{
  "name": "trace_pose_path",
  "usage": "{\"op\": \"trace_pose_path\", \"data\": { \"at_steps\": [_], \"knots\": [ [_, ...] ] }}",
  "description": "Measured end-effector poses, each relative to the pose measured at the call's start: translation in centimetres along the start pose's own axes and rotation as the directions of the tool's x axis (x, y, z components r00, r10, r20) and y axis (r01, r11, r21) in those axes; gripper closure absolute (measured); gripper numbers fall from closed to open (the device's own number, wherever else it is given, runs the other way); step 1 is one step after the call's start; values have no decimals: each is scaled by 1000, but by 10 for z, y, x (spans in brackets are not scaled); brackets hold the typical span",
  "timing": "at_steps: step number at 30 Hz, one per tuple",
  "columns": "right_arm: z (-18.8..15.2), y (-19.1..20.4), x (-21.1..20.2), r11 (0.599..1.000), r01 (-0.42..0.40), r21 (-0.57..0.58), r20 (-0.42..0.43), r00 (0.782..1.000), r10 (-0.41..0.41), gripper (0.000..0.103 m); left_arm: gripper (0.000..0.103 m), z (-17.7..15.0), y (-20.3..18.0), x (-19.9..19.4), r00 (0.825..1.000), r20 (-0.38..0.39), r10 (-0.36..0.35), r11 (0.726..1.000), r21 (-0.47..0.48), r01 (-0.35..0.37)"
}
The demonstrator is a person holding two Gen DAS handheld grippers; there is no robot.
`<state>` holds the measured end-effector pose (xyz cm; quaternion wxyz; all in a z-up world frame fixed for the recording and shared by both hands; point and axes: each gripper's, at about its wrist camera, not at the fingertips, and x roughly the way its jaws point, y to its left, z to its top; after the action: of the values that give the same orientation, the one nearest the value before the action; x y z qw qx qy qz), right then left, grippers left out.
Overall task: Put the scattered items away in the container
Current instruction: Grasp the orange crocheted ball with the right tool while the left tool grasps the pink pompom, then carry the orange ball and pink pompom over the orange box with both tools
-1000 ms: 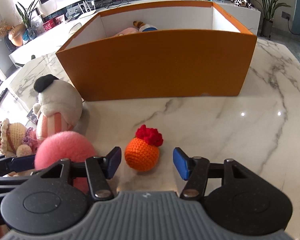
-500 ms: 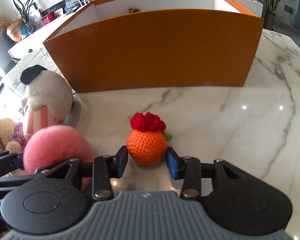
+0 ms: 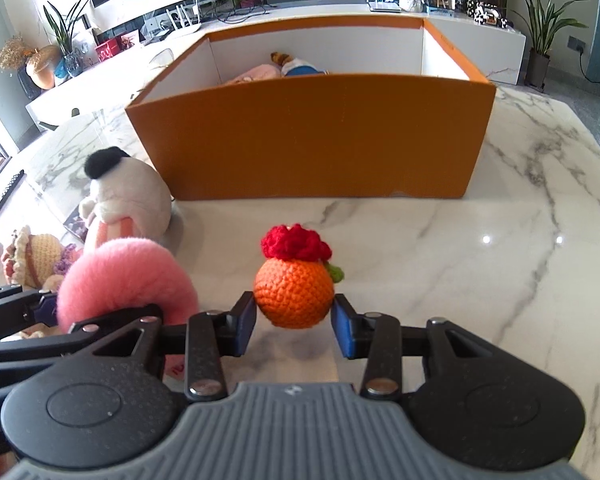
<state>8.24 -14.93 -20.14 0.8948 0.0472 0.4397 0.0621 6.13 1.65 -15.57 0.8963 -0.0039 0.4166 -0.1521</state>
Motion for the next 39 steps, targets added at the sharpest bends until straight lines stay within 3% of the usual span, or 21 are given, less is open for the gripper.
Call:
{"op": "trace_pose_path", "data": {
  "at_steps": [10, 21, 39],
  "knots": [
    [-2, 1, -56, 1000, -9, -14, 111, 994, 11, 59, 55, 6, -13, -46, 995, 94, 18, 1000, 17, -19],
    [9, 0, -113, 1000, 3, -22, 237, 971, 3, 59, 55, 31, -27, -81, 982, 187, 23, 998, 55, -34],
    [86, -13, -159, 996, 26, -81, 427, 904, 11, 59, 55, 124, -41, -91, 941, 339, 11, 990, 128, -58]
  ]
}}
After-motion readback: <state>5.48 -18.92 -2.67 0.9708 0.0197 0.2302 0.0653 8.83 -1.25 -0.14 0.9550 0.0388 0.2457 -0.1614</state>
